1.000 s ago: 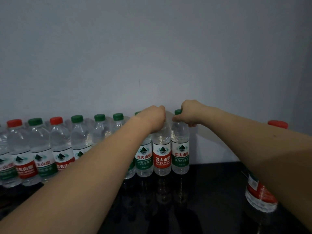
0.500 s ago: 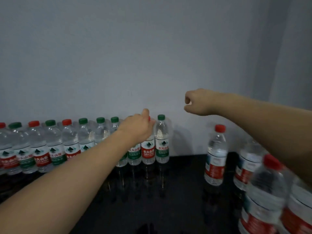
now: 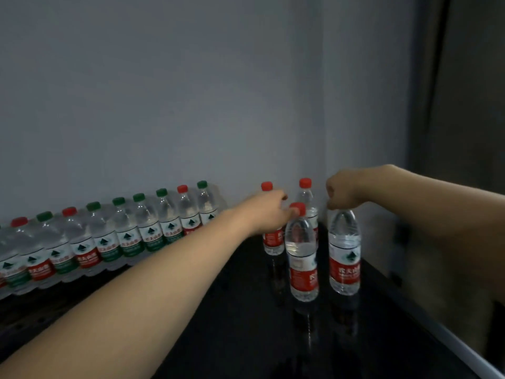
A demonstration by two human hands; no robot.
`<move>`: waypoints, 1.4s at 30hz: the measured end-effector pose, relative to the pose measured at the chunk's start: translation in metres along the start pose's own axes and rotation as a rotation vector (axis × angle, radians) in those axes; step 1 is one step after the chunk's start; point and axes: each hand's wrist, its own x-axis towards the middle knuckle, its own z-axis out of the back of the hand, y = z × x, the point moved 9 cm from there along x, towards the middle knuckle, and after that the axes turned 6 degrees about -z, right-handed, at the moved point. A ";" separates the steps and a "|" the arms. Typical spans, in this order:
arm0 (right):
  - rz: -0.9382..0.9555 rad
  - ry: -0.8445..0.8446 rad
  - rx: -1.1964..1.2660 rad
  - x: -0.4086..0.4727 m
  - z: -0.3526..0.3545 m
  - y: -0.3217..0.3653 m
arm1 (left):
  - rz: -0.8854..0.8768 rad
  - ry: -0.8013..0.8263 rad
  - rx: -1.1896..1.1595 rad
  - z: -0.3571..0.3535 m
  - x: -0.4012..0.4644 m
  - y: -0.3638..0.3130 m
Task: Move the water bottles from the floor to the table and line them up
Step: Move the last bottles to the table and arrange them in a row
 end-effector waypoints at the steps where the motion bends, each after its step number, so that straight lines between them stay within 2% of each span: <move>1: 0.001 0.010 -0.003 -0.003 -0.005 -0.004 | -0.004 0.013 0.018 -0.010 0.003 -0.009; 4: -0.009 0.071 0.019 -0.002 -0.023 -0.013 | -0.002 -0.022 0.052 -0.025 0.014 -0.023; 8: -0.019 0.066 0.070 0.010 -0.030 -0.020 | -0.021 -0.106 0.124 -0.021 0.027 -0.025; 13: 0.107 0.014 0.107 0.013 -0.025 -0.012 | 0.022 -0.039 0.124 -0.023 0.034 -0.012; 17: 0.207 0.024 0.040 0.009 -0.017 0.008 | 0.022 0.011 0.126 -0.013 0.023 -0.005; 24: 0.316 -0.052 0.143 0.001 0.058 0.042 | 0.003 -0.127 0.237 0.083 -0.009 0.023; 32: 0.424 -0.326 0.292 0.015 0.193 0.092 | -0.032 -0.364 0.371 0.200 -0.018 0.074; 37: 0.403 -0.464 0.272 0.052 0.228 0.112 | -0.083 -0.451 0.377 0.216 0.004 0.104; 42: 0.373 -0.448 0.146 0.123 0.196 0.143 | -0.095 -0.408 0.352 0.182 0.055 0.142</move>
